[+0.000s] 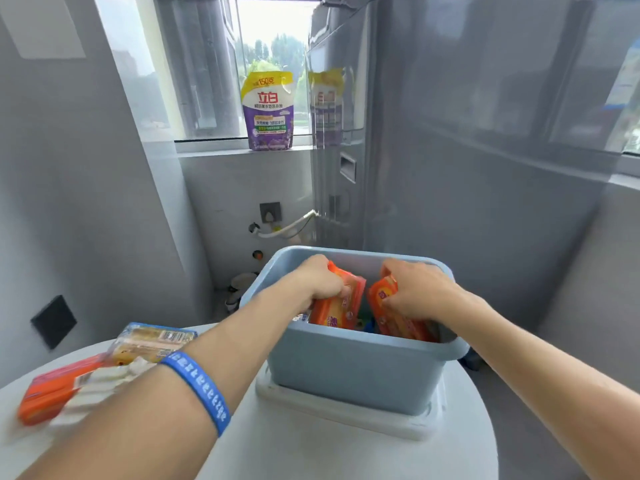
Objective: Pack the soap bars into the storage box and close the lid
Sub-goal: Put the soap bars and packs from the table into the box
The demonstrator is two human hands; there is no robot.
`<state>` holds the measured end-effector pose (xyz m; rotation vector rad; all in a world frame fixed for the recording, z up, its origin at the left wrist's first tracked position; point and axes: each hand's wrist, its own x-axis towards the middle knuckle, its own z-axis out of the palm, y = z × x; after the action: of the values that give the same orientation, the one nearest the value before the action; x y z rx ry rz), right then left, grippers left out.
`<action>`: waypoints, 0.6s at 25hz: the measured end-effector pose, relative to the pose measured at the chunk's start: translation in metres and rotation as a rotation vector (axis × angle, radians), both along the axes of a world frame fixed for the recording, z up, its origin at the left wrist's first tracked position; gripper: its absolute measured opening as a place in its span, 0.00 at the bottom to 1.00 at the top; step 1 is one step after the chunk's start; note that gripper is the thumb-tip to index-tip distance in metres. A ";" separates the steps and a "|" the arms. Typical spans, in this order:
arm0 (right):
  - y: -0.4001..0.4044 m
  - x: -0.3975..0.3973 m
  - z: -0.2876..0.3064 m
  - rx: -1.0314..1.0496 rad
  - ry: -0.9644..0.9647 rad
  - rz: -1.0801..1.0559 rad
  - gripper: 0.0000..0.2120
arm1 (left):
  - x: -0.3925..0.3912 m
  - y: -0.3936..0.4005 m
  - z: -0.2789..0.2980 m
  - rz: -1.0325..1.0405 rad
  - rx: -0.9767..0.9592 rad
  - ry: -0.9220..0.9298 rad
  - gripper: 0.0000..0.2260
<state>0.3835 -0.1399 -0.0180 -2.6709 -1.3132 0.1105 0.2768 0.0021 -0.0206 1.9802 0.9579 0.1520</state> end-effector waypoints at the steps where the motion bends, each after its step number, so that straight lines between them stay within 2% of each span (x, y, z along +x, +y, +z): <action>1: 0.005 0.001 0.001 -0.044 0.054 -0.003 0.11 | 0.003 0.003 -0.005 -0.006 -0.001 0.037 0.16; 3: 0.013 0.007 0.005 -0.035 0.259 -0.053 0.10 | 0.005 0.011 -0.011 -0.055 -0.154 -0.009 0.15; 4: 0.014 0.009 0.005 -0.024 0.312 -0.077 0.09 | 0.004 0.013 -0.012 -0.089 -0.237 -0.034 0.15; 5: 0.014 0.010 0.005 -0.030 0.287 -0.076 0.08 | 0.003 0.014 -0.013 -0.135 -0.256 -0.031 0.16; 6: 0.015 0.009 0.005 -0.060 0.163 -0.047 0.07 | 0.000 0.016 -0.014 -0.184 -0.166 0.001 0.17; 9: 0.015 0.006 0.000 -0.164 -0.404 0.059 0.05 | -0.006 0.018 -0.015 -0.318 0.522 0.182 0.26; 10: 0.014 0.007 -0.002 -0.214 -0.493 0.093 0.05 | -0.008 0.016 -0.013 -0.339 0.635 0.165 0.24; 13: 0.008 0.009 -0.007 -0.375 -0.509 0.165 0.05 | -0.020 0.010 -0.005 -0.446 0.605 0.105 0.08; 14: 0.007 0.008 -0.008 -0.388 -0.456 0.184 0.05 | -0.027 0.010 -0.003 -0.478 0.601 0.115 0.06; 15: 0.007 0.006 -0.006 -0.359 -0.380 0.197 0.06 | -0.035 0.011 -0.002 -0.490 0.600 0.117 0.10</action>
<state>0.3894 -0.1330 -0.0245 -2.9525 -1.8259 -0.1622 0.2415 0.0135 -0.0225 2.7444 0.4950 0.0482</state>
